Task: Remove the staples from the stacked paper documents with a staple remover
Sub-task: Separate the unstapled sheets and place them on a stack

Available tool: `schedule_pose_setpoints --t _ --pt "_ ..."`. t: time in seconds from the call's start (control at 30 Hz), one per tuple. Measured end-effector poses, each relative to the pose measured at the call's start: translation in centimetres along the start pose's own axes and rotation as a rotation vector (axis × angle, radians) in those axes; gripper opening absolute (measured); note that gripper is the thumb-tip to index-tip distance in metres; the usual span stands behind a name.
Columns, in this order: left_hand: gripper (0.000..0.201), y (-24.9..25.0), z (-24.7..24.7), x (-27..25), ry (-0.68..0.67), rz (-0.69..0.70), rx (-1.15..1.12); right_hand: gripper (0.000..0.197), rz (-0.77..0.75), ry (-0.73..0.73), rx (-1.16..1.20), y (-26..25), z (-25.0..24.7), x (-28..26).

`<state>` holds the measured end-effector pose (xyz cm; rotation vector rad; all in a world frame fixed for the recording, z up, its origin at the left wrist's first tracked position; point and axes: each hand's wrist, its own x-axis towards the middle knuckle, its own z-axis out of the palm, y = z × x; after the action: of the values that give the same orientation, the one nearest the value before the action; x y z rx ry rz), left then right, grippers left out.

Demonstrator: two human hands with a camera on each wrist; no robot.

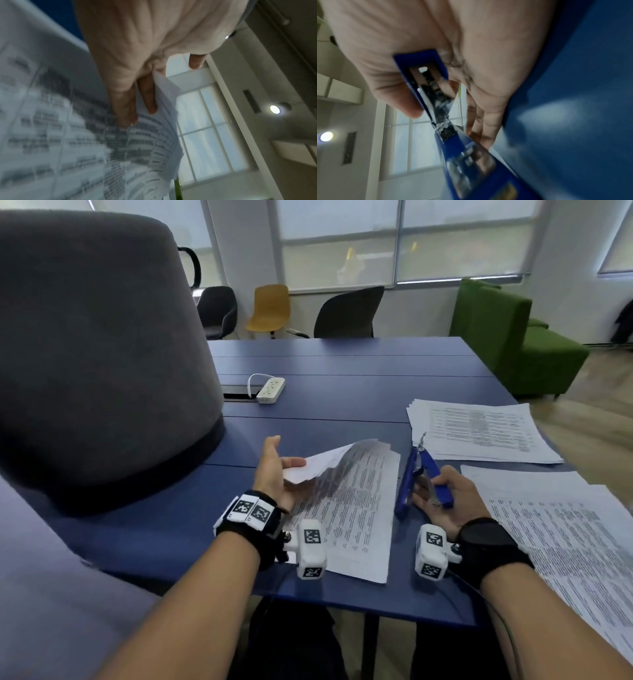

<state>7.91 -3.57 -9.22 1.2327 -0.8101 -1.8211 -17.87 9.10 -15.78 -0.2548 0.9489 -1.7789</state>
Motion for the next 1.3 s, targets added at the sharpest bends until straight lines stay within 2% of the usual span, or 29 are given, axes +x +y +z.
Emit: schedule_pose_setpoints --t 0.07,0.17,0.27,0.33,0.4,0.47,0.53,0.57,0.67,0.77,0.97,1.3 --pt "0.021 -1.1 -0.2 0.8 0.128 0.123 0.079 0.03 -0.013 -0.018 -0.021 0.0 -0.1 0.0" --pt "0.041 -2.5 -0.6 0.5 0.154 0.269 0.107 0.016 -0.061 -0.05 -0.006 0.2 0.2 -0.3" --pt "0.034 -3.7 -1.1 0.4 0.115 0.405 0.22 0.023 -0.129 -0.008 -0.064 0.4 0.5 -0.6" --pt "0.038 -4.5 -1.6 0.3 0.059 0.469 0.286 0.023 -0.16 0.02 -0.128 0.3 1.5 -1.6" --pt "0.042 -5.0 -2.2 0.7 0.01 0.473 0.284 0.026 -0.214 0.025 -0.238 0.1 3.1 -2.9" --pt "0.042 -5.6 -2.6 1.1 -0.019 0.431 0.207 0.044 -0.254 -0.011 -0.5 -0.2 4.9 -4.4" --pt "0.04 -5.9 -2.8 1.4 -0.032 0.409 0.155 0.065 -0.258 -0.087 -0.876 -0.4 7.0 -5.9" --pt "0.04 -6.0 -3.0 1.7 -0.038 0.4 0.131 0.068 -0.253 -0.142 -1.051 -0.4 8.2 -6.6" --pt "0.037 -6.4 -3.4 2.1 -0.034 0.395 0.074 0.059 -0.248 -0.312 -1.507 0.9 10.7 -7.6" --pt "0.039 -6.6 -3.7 2.1 -0.027 0.409 0.062 0.048 -0.245 -0.349 -1.749 2.8 11.8 -7.7" --pt "0.04 -6.6 -3.8 2.0 -0.069 0.432 0.061 0.048 -0.24 -0.287 -1.806 4.2 12.0 -7.7" --pt "0.041 -6.7 -3.8 2.1 -0.076 0.448 0.064 0.048 -0.17 -0.237 -1.709 4.0 12.8 -7.0"
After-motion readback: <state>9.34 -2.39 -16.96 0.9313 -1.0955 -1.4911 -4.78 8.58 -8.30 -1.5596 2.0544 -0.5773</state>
